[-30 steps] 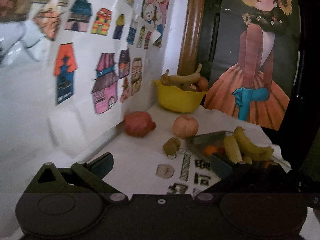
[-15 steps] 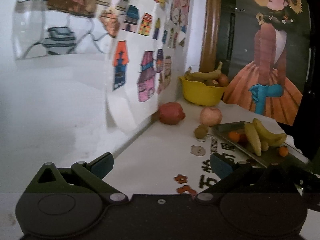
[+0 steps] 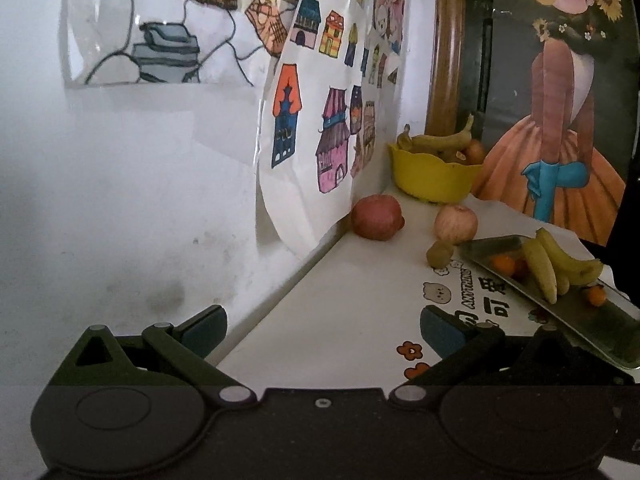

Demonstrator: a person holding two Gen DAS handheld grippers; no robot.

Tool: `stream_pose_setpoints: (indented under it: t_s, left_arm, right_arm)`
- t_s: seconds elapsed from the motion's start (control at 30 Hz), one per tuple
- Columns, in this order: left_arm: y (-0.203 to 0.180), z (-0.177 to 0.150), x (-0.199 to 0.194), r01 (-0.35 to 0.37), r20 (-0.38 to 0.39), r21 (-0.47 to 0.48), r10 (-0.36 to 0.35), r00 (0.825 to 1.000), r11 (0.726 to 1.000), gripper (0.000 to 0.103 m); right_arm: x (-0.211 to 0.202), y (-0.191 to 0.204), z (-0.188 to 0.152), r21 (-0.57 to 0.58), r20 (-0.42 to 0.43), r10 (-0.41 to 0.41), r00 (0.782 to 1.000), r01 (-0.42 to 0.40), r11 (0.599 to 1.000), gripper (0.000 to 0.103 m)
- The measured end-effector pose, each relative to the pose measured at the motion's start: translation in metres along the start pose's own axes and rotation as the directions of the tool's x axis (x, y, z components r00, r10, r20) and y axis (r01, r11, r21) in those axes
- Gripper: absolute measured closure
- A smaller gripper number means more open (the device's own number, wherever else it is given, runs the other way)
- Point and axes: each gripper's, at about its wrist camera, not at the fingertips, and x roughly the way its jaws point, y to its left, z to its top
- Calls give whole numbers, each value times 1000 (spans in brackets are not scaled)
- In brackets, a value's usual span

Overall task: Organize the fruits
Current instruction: 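Withdraw both grippers from the tray toward the remaining fruit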

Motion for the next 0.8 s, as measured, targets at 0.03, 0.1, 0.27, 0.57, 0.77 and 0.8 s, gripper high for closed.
stream_pose_setpoints:
  t_s: [0.03,0.1,0.27,0.57,0.77,0.8]
  left_arm:
    - [-1,1,3,2,-3,2,-2,1000,1000,1]
    - [-3,3,9,5,-9,7,-5,1000,1000,1]
    - [-13,8,28,17,-40,24,-16,999,1000,1]
    - [-36,30,55,48,-65,65,-43,997,997,1]
    - [-54,43,78,72,-69,102,-65,996,992,1]
    - [-57,44,82,76,-70,111,-69,995,991,1]
  right_arm:
    - [1,1,0,0,0,2,1000,-2,1000,0]
    - [4,0,0,1,4,3,1000,-3,1000,0]
    - [11,-9,6,26,23,-7,1000,6,1000,0]
    - [30,-22,17,-1,-4,9,1000,-9,1000,0]
    - [47,-38,25,-4,-24,57,998,-57,998,0]
    - [50,-42,28,-4,-31,73,997,-73,997,0]
